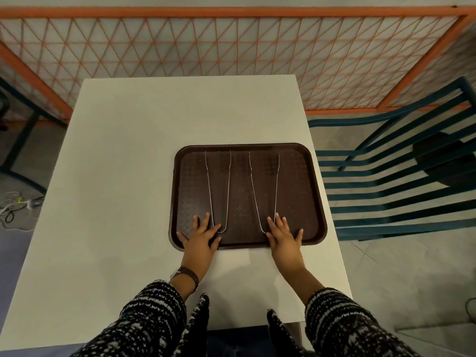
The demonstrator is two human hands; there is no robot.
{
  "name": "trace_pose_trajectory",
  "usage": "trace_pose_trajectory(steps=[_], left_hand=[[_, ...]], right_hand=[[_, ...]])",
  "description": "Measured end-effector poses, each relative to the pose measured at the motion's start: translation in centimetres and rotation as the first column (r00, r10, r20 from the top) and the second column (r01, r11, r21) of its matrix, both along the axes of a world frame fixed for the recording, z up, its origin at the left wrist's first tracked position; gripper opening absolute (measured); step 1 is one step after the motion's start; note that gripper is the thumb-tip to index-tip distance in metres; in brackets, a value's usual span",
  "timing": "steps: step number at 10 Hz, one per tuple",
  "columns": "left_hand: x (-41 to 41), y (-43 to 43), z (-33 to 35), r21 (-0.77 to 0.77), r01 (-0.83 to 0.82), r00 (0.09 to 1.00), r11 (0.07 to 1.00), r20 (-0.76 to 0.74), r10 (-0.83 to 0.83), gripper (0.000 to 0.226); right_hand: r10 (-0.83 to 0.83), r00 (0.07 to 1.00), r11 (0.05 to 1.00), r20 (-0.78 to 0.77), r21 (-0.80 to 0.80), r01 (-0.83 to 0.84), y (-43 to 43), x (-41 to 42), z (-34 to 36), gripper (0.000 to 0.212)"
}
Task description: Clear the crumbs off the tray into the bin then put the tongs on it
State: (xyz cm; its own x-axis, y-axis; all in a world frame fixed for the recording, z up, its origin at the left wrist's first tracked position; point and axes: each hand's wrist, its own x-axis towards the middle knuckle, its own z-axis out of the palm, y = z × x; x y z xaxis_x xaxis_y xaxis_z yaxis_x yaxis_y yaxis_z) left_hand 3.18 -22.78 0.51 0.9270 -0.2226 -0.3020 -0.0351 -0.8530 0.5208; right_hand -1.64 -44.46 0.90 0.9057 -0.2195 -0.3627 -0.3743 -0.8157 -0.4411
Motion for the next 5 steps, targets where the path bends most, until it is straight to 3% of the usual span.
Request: trace_pose_trajectory(steps=[3, 4, 5], left_hand=[[-0.2, 0.0, 0.0, 0.014, -0.031, 0.999, 0.999, 0.031, 0.030, 0.037], [-0.3, -0.1, 0.4, -0.006, -0.043, 0.999, 0.999, 0.028, 0.043, 0.043], [-0.1, -0.3, 1.3, -0.019, -0.052, 0.998, 0.998, 0.045, 0.053, 0.046]], right_hand=[[-0.010, 0.999, 1.000, -0.042, 0.024, 0.011, -0.3, 0.3, 0.4, 0.045], [-0.036, 0.999, 0.990, 0.028, 0.136, 0.032, -0.3, -0.1, 0.3, 0.050], [-0.073, 0.995, 0.987, 0.074, 0.148, 0.062, -0.6, 0.2, 1.0, 0.055]])
